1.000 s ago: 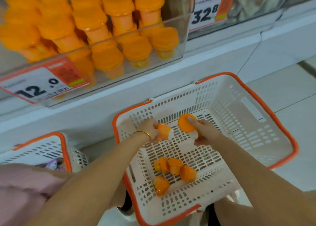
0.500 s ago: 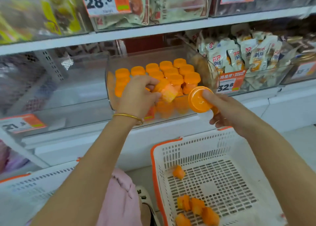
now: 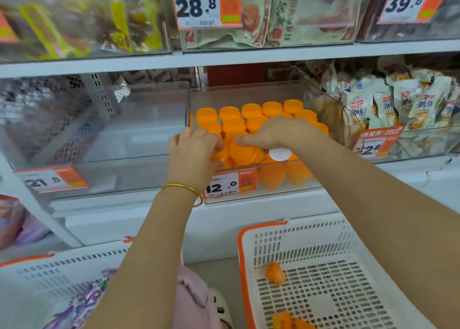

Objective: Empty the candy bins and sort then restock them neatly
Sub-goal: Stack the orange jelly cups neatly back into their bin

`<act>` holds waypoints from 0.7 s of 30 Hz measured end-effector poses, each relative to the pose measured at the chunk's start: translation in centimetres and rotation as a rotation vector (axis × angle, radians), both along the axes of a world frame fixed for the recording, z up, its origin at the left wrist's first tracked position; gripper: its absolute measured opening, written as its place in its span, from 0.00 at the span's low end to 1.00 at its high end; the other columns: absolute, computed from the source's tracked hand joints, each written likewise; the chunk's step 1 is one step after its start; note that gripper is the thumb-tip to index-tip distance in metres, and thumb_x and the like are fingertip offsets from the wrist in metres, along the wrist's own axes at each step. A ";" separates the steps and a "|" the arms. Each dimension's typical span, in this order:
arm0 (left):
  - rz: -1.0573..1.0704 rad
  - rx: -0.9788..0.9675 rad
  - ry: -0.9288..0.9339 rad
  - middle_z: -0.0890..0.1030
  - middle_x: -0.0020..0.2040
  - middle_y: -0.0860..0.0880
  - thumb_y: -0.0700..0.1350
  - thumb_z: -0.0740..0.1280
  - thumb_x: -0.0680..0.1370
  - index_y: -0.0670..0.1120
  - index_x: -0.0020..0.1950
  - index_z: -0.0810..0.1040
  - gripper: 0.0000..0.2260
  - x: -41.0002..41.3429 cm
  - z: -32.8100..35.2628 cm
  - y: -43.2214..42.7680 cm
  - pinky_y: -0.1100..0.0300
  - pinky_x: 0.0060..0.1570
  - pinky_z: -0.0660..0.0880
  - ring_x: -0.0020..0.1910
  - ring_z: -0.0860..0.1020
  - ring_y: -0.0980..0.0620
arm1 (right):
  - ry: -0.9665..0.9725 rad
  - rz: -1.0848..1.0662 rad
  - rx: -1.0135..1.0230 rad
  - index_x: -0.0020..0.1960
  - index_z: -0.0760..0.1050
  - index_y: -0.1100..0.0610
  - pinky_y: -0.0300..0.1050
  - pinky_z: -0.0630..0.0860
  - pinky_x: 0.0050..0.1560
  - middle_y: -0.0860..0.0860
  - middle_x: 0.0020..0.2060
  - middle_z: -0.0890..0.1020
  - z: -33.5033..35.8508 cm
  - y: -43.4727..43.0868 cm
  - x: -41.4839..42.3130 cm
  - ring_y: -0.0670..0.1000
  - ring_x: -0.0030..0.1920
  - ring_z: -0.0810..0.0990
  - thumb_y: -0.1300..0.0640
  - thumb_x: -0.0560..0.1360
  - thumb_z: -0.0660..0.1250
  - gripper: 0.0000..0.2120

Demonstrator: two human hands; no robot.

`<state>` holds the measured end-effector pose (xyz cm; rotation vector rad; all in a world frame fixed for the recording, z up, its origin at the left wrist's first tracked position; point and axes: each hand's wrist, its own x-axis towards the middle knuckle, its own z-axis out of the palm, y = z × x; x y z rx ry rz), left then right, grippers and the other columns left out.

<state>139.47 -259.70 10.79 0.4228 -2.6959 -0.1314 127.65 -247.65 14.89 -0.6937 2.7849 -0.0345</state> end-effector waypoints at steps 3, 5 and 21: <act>-0.033 0.050 -0.024 0.76 0.52 0.54 0.50 0.71 0.73 0.54 0.53 0.80 0.10 0.0 -0.2 -0.5 0.53 0.61 0.61 0.58 0.68 0.49 | -0.056 -0.028 0.045 0.72 0.65 0.57 0.55 0.63 0.67 0.59 0.70 0.67 -0.4 -0.7 0.0 0.62 0.69 0.66 0.28 0.73 0.49 0.41; -0.046 0.047 -0.039 0.74 0.51 0.54 0.51 0.70 0.74 0.54 0.49 0.81 0.05 0.1 -0.2 -0.7 0.53 0.61 0.61 0.58 0.67 0.49 | -0.084 -0.018 0.068 0.72 0.65 0.58 0.55 0.62 0.69 0.59 0.70 0.68 -1.0 -1.0 -0.2 0.61 0.69 0.67 0.29 0.75 0.48 0.40; -0.298 0.027 -0.143 0.71 0.68 0.56 0.56 0.56 0.81 0.56 0.68 0.71 0.17 -2.0 -2.0 1.7 0.52 0.62 0.64 0.67 0.68 0.51 | -0.155 0.042 -0.318 0.48 0.81 0.57 0.39 0.74 0.30 0.57 0.37 0.76 -1.1 4.2 -1.2 0.54 0.33 0.76 0.44 0.81 0.52 0.24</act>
